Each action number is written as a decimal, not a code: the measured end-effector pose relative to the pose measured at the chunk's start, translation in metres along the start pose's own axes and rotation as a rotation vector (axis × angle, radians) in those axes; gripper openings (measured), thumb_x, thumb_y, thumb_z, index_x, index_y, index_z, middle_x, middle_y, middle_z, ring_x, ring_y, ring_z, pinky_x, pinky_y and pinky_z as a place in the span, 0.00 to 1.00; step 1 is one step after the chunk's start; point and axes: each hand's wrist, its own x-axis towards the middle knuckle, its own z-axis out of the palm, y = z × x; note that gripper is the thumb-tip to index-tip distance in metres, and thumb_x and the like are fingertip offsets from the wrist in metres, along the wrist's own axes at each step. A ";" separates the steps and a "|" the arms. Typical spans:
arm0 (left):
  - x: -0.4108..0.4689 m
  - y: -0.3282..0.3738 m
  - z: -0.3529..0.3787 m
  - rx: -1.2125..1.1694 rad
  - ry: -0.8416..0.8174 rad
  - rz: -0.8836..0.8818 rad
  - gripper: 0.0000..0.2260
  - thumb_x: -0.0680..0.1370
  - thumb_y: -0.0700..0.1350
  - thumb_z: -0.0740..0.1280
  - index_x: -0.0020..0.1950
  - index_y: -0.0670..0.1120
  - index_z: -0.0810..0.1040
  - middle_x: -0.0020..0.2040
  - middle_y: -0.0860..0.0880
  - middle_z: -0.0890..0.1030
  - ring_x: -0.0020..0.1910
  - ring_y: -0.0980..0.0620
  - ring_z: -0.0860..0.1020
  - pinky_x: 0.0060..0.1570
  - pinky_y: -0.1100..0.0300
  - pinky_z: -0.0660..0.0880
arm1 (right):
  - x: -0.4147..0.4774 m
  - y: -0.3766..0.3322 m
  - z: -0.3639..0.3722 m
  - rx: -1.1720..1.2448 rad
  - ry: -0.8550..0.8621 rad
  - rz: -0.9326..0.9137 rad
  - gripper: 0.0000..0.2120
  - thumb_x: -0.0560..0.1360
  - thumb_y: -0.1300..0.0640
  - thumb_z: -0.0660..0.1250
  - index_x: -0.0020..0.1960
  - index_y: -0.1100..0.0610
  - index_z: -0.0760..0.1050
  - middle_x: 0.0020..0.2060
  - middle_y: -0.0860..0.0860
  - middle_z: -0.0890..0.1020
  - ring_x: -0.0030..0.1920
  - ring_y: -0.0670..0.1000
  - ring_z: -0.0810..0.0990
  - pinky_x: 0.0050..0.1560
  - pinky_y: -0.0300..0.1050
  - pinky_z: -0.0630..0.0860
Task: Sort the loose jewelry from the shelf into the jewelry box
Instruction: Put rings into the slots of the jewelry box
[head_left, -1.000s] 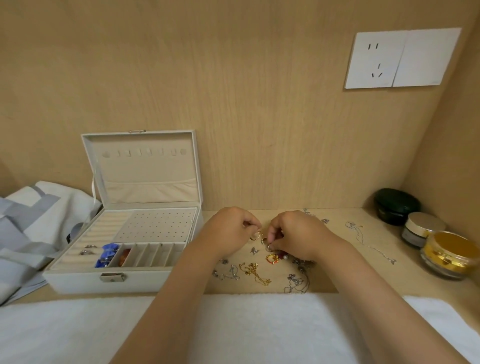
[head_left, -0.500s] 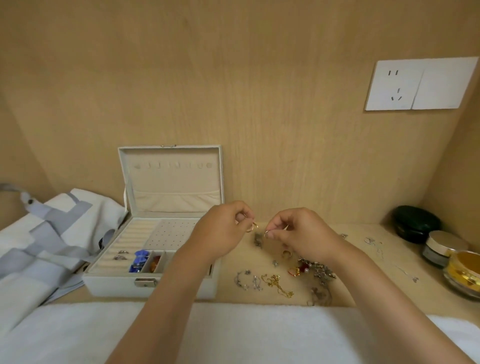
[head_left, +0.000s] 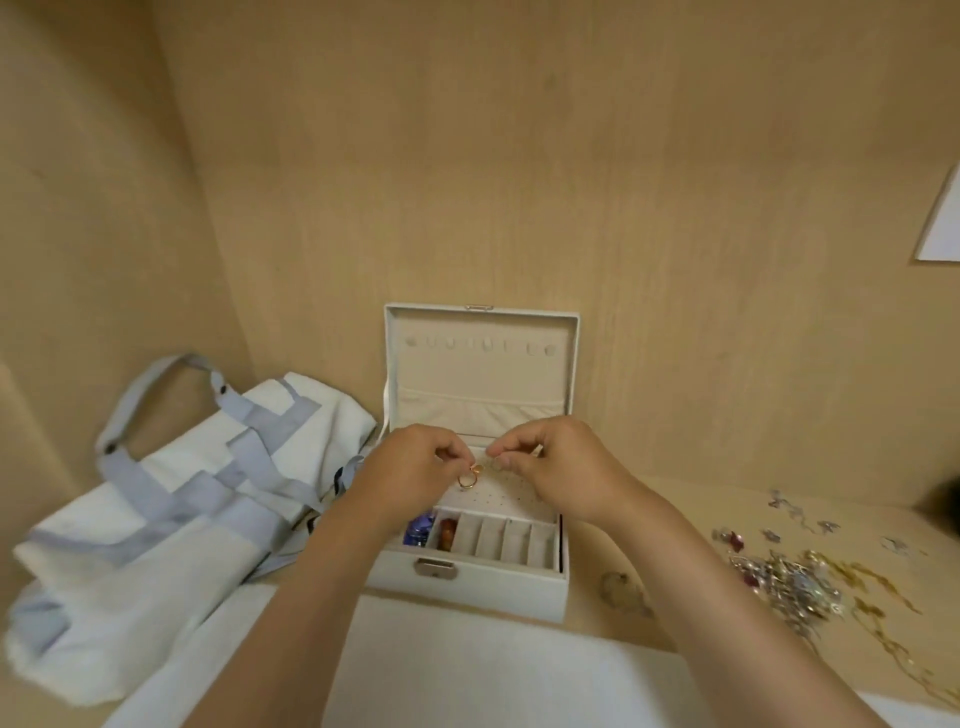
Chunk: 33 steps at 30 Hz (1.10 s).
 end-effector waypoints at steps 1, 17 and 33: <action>0.002 -0.006 0.000 -0.012 -0.010 -0.004 0.06 0.77 0.48 0.70 0.42 0.57 0.83 0.39 0.59 0.83 0.39 0.59 0.80 0.38 0.66 0.75 | 0.004 -0.002 0.005 -0.012 0.006 0.007 0.07 0.76 0.54 0.73 0.53 0.48 0.85 0.45 0.41 0.85 0.46 0.36 0.79 0.49 0.31 0.71; -0.001 -0.045 -0.030 -0.559 0.149 -0.001 0.04 0.76 0.43 0.72 0.48 0.51 0.85 0.42 0.52 0.85 0.40 0.60 0.80 0.42 0.71 0.74 | 0.054 -0.043 0.052 0.020 0.177 -0.080 0.04 0.70 0.52 0.78 0.44 0.48 0.86 0.37 0.42 0.85 0.41 0.40 0.82 0.49 0.44 0.81; 0.008 -0.090 -0.020 -0.165 0.355 0.090 0.06 0.75 0.45 0.71 0.50 0.54 0.79 0.48 0.58 0.72 0.45 0.60 0.74 0.50 0.61 0.74 | 0.095 -0.029 0.079 -0.237 0.046 -0.030 0.03 0.70 0.51 0.78 0.43 0.46 0.86 0.39 0.41 0.85 0.44 0.42 0.82 0.51 0.49 0.81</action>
